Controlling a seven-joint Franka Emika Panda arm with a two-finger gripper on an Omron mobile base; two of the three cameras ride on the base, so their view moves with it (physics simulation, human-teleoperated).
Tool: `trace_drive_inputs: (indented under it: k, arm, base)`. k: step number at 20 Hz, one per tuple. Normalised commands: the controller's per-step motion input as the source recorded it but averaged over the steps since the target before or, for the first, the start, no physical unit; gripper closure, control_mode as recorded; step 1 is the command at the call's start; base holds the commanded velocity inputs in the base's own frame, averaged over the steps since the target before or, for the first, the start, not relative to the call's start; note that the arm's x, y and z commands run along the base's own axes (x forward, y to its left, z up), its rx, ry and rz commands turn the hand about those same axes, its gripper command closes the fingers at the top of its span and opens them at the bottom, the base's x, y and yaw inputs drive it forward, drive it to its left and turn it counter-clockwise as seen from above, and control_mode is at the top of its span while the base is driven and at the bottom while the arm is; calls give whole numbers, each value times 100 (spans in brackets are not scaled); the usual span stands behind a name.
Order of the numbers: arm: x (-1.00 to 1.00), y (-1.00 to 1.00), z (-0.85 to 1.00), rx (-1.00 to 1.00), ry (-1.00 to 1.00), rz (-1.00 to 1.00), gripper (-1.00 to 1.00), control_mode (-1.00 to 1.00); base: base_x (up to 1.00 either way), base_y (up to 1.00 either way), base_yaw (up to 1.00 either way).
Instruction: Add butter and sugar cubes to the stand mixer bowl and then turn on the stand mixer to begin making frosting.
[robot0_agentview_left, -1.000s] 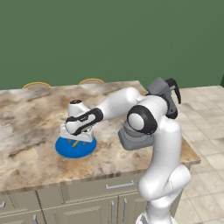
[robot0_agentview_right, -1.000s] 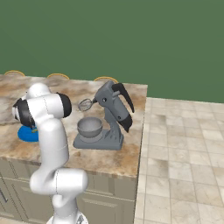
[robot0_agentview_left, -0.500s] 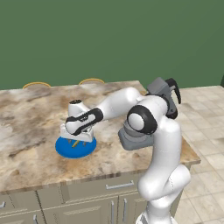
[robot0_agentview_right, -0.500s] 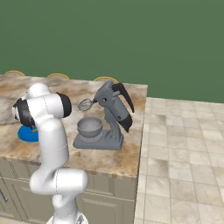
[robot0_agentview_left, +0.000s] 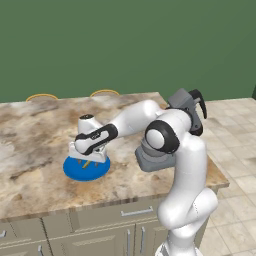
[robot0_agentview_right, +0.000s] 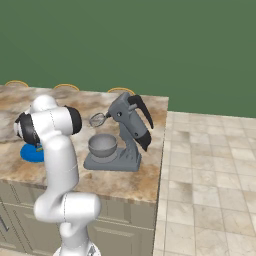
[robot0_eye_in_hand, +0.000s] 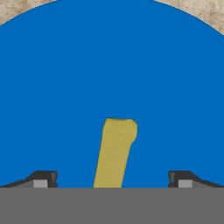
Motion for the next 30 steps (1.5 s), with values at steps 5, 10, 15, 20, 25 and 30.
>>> trace_drive_inputs:
  k: [5, 10, 15, 20, 25, 30]
  arm:
    - [0, 0, -15, 2, 0, 0, -100, -100]
    - [0, 0, 0, 0, 0, 0, 100, -100]
    - [0, 0, 0, 0, 0, 0, 100, -100]
    - [0, 0, 0, 0, 0, 0, 100, -100]
    - [0, 0, 0, 0, 0, 0, 100, -100]
    - [0, -3, 11, 0, 0, 0, 100, -100]
  base:
    - [0, 0, 0]
    - [0, 0, 0]
    - [0, 0, 0]
    - [0, 0, 0]
    - [0, 0, 0]
    - [0, 0, 0]
